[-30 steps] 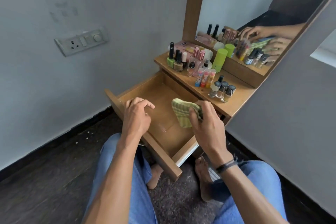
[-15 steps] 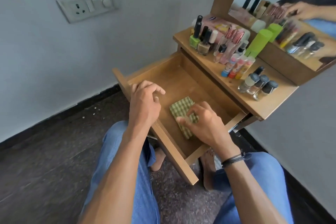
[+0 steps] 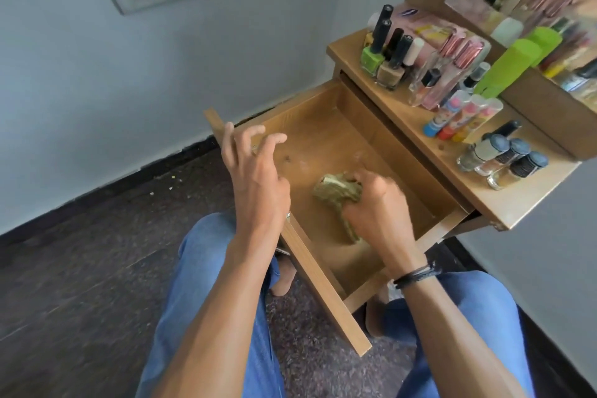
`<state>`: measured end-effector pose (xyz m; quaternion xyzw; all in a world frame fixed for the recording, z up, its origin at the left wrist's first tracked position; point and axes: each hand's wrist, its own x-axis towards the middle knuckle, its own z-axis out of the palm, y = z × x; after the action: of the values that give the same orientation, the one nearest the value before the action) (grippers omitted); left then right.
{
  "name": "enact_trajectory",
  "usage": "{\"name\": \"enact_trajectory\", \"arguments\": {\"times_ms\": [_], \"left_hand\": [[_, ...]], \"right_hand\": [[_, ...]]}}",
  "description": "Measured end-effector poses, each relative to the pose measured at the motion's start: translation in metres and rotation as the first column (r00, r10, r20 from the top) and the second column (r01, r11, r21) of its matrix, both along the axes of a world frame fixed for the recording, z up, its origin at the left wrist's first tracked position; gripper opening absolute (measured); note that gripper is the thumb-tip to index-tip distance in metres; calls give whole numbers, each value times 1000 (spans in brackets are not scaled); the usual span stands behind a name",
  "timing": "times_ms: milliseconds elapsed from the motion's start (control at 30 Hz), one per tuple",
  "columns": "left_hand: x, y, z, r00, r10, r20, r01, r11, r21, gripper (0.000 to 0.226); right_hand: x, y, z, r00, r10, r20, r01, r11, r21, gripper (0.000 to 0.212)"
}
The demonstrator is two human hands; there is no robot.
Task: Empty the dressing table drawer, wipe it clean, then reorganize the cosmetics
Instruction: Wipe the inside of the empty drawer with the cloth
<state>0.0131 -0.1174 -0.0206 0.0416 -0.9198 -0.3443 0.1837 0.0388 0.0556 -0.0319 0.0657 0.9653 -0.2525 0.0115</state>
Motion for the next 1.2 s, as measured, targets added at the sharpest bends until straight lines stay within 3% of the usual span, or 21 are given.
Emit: {"name": "enact_trajectory", "arguments": {"times_ms": [67, 200, 267, 333, 367, 433, 500, 567, 667, 933, 1033, 1200], "left_hand": [[1, 2, 1, 1000, 16, 1, -16, 1000, 19, 79], [1, 5, 3, 999, 53, 2, -53, 995, 83, 89], [-2, 3, 0, 997, 77, 1, -77, 991, 109, 92], [-5, -1, -4, 996, 80, 40, -85, 988, 132, 90], [-6, -4, -6, 995, 76, 59, -84, 986, 144, 88], [-8, -9, -8, 995, 66, 80, -79, 982, 174, 83], [-11, -13, -8, 994, 53, 96, -71, 978, 197, 79], [-12, -17, -7, 994, 40, 105, -60, 978, 201, 76], [-13, -24, -5, 993, 23, 119, -47, 979, 200, 71], [-12, -16, -11, 995, 90, 48, -94, 993, 76, 75], [-11, -12, -12, 990, 133, 34, -135, 989, 55, 77], [-11, -11, -12, 986, 147, 75, -151, 988, 38, 76]], "right_hand": [[-16, 9, 12, 994, -41, -102, 42, 999, 9, 28], [-39, 8, 27, 958, 8, -286, 49, 980, 191, 26], [-40, -1, 21, 985, 118, -129, -87, 971, 223, 34], [-37, -7, 10, 976, 198, 91, -209, 968, 140, 40], [-35, -8, 5, 971, 201, 128, -213, 973, 84, 43], [-35, -8, -3, 991, 130, 25, -132, 989, 65, 44], [-40, -8, -11, 995, 65, -75, -48, 979, 199, 48], [-48, -11, -22, 996, 86, 32, -92, 950, 297, 61], [-59, -15, -42, 963, 154, 221, -220, 925, 312, 76], [-103, -44, -55, 959, 183, 217, -232, 946, 228, 76], [-81, -57, -52, 930, 316, 187, -354, 908, 223, 73], [-66, -40, -49, 758, 617, 210, -649, 744, 159, 59]]}}
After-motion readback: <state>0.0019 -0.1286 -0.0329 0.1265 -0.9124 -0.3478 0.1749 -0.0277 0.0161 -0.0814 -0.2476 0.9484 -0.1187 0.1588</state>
